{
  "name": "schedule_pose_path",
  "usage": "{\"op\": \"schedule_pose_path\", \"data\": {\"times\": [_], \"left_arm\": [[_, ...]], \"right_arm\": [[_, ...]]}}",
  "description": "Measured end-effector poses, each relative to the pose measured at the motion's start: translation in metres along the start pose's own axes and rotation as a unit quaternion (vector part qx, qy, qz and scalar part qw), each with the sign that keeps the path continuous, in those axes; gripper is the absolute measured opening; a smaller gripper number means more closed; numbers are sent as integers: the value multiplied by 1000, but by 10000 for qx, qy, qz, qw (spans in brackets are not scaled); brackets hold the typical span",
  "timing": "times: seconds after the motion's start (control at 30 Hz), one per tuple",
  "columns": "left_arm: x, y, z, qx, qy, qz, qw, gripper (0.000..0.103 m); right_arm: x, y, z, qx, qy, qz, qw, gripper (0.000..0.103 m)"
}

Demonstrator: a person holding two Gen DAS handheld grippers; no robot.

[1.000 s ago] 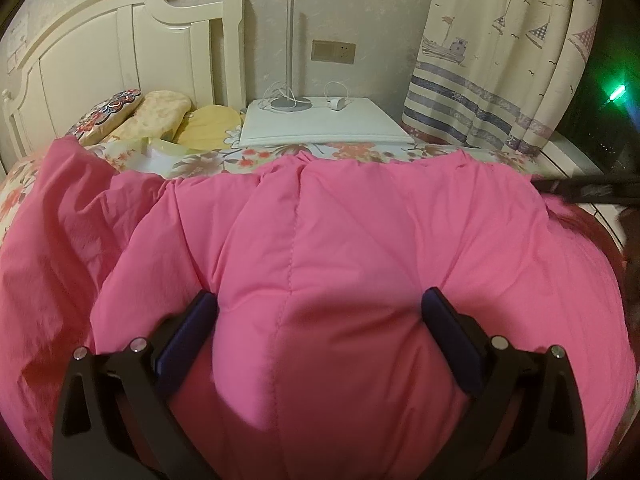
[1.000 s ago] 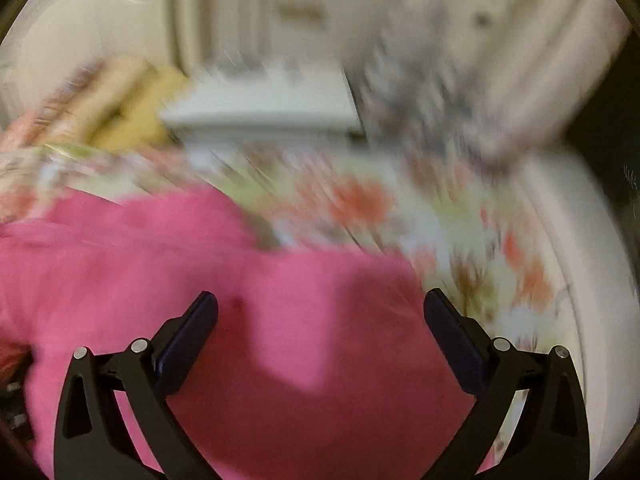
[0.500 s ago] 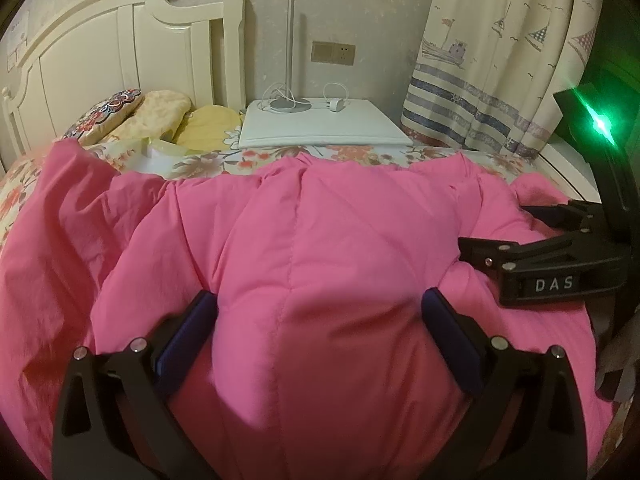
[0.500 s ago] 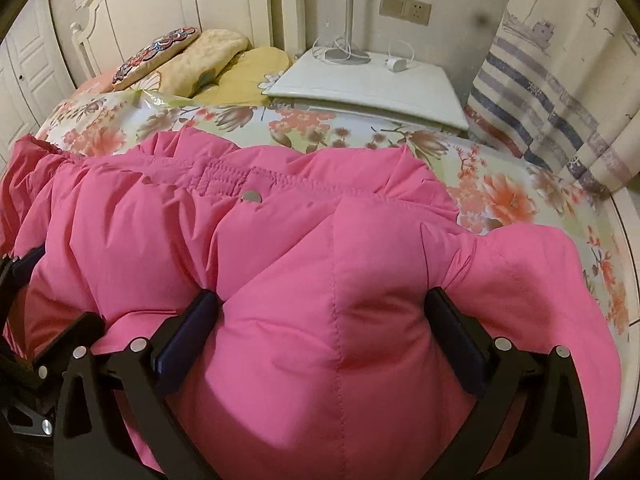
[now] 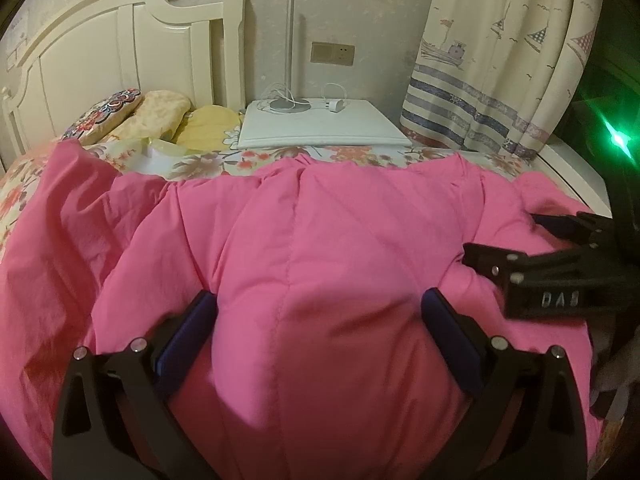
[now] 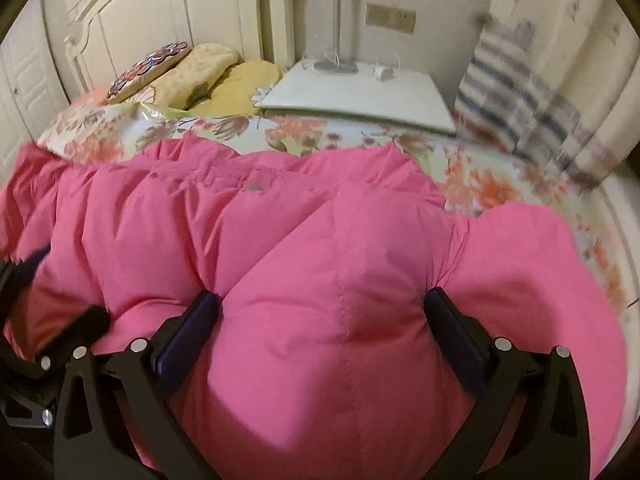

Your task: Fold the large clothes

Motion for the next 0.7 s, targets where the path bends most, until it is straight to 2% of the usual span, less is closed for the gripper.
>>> {"op": "schedule_pose_path", "data": {"times": [0.07,0.13,0.2,0.23,0.3,0.37,0.43,0.5,0.53,0.63,0.7], "left_arm": [[0,-3,2,-120,-25,23,9999,101],[4,-14,6,-469,-222,40,9986,101],[11,-30,10,-982,-443,18,9942,101],[16,-40,12,-1098,-478,-49,9928,101],[27,-54,19,-718,-364,-208,9965,101],[35,-51,41,226,-202,-214,9993,101],[38,-36,69,600,-364,-36,9975,101],[31,-3,91,525,-431,495,9965,101],[28,12,96,386,-457,630,9962,101],[30,9,96,445,-505,507,9964,101],[28,-5,92,495,-446,191,9976,101]], "right_arm": [[0,1,3,-76,-61,33,9999,99],[-2,2,6,-170,-106,5,9998,99],[-3,3,6,-207,-123,-41,9997,99],[-3,3,7,-203,-122,-61,9997,99],[-3,4,5,-175,-105,-66,9998,99],[-3,5,6,-191,-112,-72,9997,99],[-3,5,5,-195,-112,-90,9997,99],[-3,6,5,-192,-102,-91,9997,99],[-3,5,5,-180,-95,-93,9997,99],[-3,5,6,-220,-106,-100,9997,99],[-4,5,6,-186,-87,-116,9997,99]]}}
Point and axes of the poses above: each gripper's, at about its wrist camera, not at the fingertips, and y roughly the way its jaws point, z to its left, x to its top, the point moved 3 cm from there along y, roughly the way its jaws point, and after that the axes turned 2 degrees about z, right-handed, at the moved point
